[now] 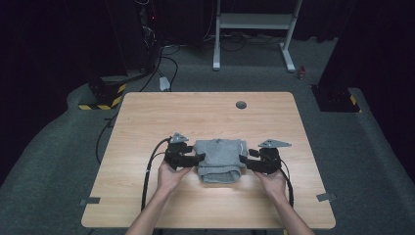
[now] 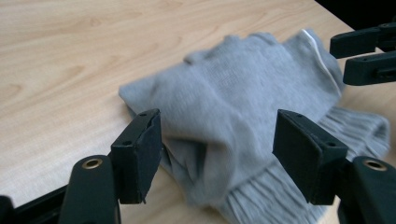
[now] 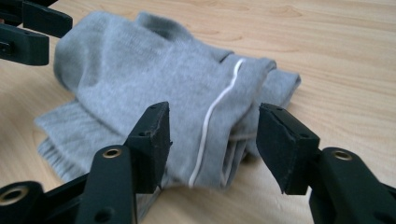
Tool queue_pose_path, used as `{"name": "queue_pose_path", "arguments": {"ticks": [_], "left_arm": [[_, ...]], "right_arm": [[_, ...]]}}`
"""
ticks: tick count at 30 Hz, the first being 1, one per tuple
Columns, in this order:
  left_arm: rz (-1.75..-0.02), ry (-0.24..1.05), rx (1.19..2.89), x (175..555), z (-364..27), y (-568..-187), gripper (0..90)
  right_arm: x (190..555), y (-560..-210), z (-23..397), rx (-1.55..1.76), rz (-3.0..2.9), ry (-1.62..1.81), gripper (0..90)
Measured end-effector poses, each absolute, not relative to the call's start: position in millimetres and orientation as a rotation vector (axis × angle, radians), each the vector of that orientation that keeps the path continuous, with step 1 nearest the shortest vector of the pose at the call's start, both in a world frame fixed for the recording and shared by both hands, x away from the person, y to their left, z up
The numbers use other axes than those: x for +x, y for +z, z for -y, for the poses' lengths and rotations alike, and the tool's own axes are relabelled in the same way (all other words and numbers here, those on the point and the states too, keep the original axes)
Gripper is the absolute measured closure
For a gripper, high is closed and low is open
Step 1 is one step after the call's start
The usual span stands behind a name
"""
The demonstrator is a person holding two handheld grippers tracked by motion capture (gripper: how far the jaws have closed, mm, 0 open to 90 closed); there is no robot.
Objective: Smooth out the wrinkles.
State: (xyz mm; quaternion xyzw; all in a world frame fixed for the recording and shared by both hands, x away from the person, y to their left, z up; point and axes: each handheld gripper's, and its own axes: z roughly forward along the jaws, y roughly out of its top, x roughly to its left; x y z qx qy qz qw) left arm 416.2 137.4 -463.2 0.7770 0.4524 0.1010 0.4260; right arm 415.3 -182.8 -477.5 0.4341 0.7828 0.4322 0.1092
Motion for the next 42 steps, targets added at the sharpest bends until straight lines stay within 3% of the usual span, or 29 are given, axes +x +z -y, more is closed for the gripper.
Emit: {"name": "queue_pose_path", "arguments": {"ticks": [6,8,11,14,17,25,32,42], "left_arm": [[-1.184,0.216,1.968,441,-128,-466,31.8],[-1.193,0.191,1.962,446,-124,-469,34.4],[-1.186,0.163,1.988,451,-120,-472,48.9],[-1.163,0.148,1.989,449,-119,-471,70.5],[-1.099,0.173,2.013,443,-118,-466,81.0],[-0.973,0.221,1.973,408,-125,-452,81.5],[-0.923,0.223,2.006,371,-130,-465,79.9],[-0.957,0.248,1.995,363,-126,-492,80.9]], "right_arm": [[437,-477,177,1.348,-2.313,1.267,44.3],[443,-479,175,1.364,-2.325,1.247,49.6],[448,-483,173,1.369,-2.360,1.257,65.3],[447,-481,173,1.333,-2.377,1.272,81.5],[442,-476,173,1.280,-2.384,1.275,83.4],[414,-460,175,1.092,-2.370,1.310,83.1],[386,-466,181,1.024,-2.390,1.311,82.4],[374,-488,180,1.031,-2.411,1.266,82.4]]}}
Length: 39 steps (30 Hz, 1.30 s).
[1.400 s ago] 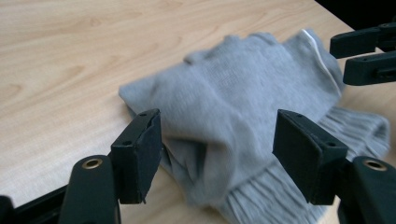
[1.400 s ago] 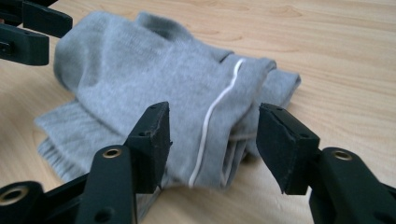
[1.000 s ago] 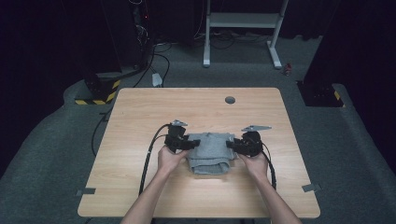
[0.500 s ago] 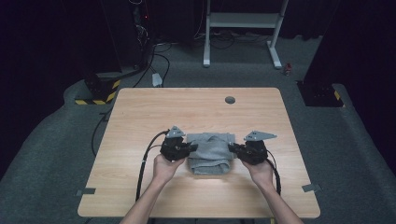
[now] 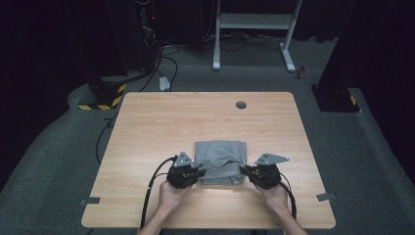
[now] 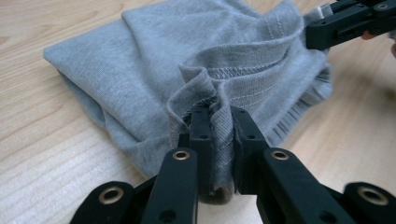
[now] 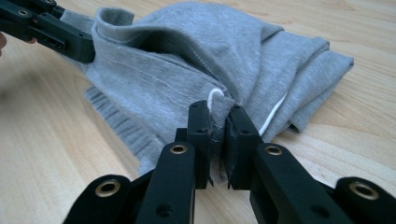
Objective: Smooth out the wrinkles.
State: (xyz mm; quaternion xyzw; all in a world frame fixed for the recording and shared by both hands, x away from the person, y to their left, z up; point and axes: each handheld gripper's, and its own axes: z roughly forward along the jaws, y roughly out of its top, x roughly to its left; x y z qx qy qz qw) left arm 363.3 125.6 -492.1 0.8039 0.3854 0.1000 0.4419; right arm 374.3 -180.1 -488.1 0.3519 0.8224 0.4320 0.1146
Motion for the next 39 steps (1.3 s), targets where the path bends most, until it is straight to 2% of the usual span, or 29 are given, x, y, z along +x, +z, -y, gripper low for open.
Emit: {"name": "queue_pose_path", "arguments": {"ticks": [8,16,22,33,39], "left_arm": [[-1.001,0.281,1.950,384,-124,-489,81.2],[-0.942,0.281,1.991,356,-131,-490,76.1],[-0.941,0.270,2.011,344,-135,-497,71.3],[-0.930,0.293,2.049,330,-146,-493,55.0],[-0.948,0.323,2.015,320,-155,-489,52.2]], "right_arm": [[396,-490,178,1.094,-2.366,1.231,82.7],[368,-477,178,0.974,-2.360,1.256,81.0],[354,-489,178,0.951,-2.390,1.213,72.2],[338,-489,184,0.949,-2.407,1.227,55.5],[330,-484,195,0.949,-2.391,1.284,53.5]]}}
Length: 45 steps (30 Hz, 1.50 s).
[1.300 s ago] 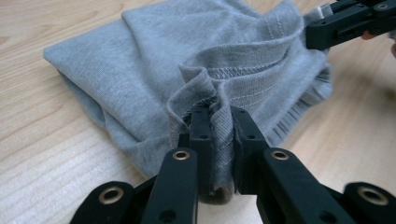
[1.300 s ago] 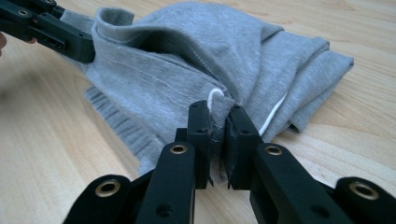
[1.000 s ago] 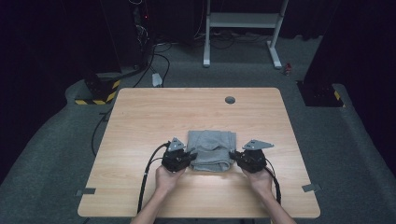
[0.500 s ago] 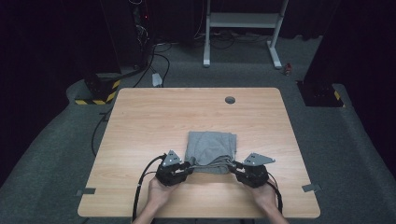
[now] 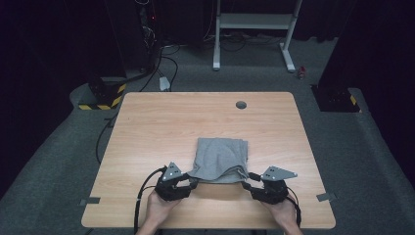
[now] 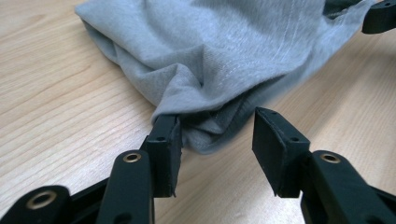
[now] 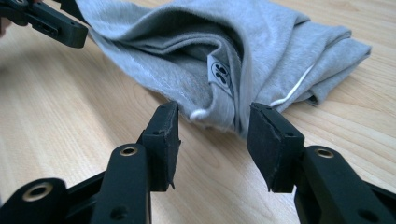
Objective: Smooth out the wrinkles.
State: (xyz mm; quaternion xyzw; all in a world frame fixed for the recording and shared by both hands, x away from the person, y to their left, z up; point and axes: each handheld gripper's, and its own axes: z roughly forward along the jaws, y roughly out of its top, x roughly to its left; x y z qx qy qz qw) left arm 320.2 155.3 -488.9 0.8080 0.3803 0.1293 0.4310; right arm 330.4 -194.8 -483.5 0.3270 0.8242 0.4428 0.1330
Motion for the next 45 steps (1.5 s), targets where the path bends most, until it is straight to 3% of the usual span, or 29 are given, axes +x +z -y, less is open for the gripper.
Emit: {"name": "queue_pose_path", "arguments": {"ticks": [7,19,25,27,34,42,45], "left_arm": [[-0.945,0.393,2.003,317,-157,-480,51.6],[-0.942,0.434,1.980,315,-154,-468,49.9],[-0.955,0.432,2.029,326,-144,-476,49.0],[-0.964,0.420,2.051,331,-140,-481,52.4],[-0.973,0.401,2.104,334,-140,-490,86.5],[-1.001,0.354,2.164,332,-148,-502,88.3],[-1.017,0.337,2.162,332,-151,-503,86.5]], "right_arm": [[333,-474,206,1.022,-2.317,1.327,57.9],[349,-465,185,1.027,-2.314,1.321,71.0],[354,-468,179,1.035,-2.344,1.273,87.5],[353,-468,179,1.027,-2.345,1.270,89.0],[344,-462,181,0.947,-2.367,1.248,89.6],[335,-484,185,0.934,-2.447,1.187,88.9],[332,-489,186,0.940,-2.464,1.192,81.5]]}}
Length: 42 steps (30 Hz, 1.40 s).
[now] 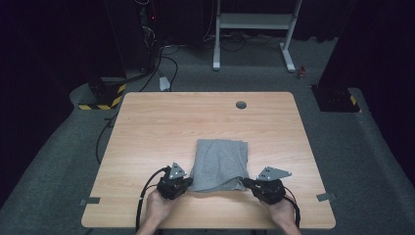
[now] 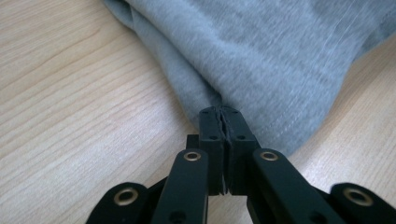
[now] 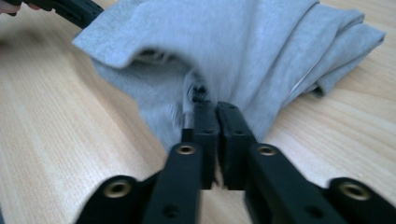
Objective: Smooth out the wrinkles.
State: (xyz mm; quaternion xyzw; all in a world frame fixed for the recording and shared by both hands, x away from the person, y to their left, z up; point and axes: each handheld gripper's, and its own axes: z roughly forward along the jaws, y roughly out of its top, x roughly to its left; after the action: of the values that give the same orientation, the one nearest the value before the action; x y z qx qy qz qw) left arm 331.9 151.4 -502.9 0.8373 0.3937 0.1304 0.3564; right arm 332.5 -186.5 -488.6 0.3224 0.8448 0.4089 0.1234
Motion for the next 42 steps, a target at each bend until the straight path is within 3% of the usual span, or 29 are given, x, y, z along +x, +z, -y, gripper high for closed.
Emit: {"name": "queue_pose_path", "arguments": {"ticks": [5,10,19,24,30,32,35,42], "left_arm": [[-1.047,0.335,2.085,332,-163,-493,71.9],[-1.059,0.367,2.019,341,-161,-478,58.4],[-1.108,0.427,2.026,371,-136,-482,48.4],[-1.120,0.402,2.053,379,-130,-491,51.4],[-1.091,0.362,2.065,379,-129,-491,68.3],[-1.088,0.354,2.074,379,-129,-492,74.5],[-1.079,0.347,2.086,380,-129,-493,84.7],[-1.057,0.355,2.107,378,-133,-491,87.7]], "right_arm": [[330,-478,196,0.959,-2.411,1.263,72.5],[339,-463,204,1.022,-2.341,1.302,72.2],[376,-471,188,1.198,-2.282,1.224,70.4],[391,-483,179,1.285,-2.269,1.172,69.9],[400,-490,172,1.319,-2.278,1.147,70.2],[401,-491,170,1.305,-2.293,1.128,73.0],[402,-493,169,1.300,-2.323,1.114,85.0],[402,-490,175,1.280,-2.308,1.111,87.9]]}}
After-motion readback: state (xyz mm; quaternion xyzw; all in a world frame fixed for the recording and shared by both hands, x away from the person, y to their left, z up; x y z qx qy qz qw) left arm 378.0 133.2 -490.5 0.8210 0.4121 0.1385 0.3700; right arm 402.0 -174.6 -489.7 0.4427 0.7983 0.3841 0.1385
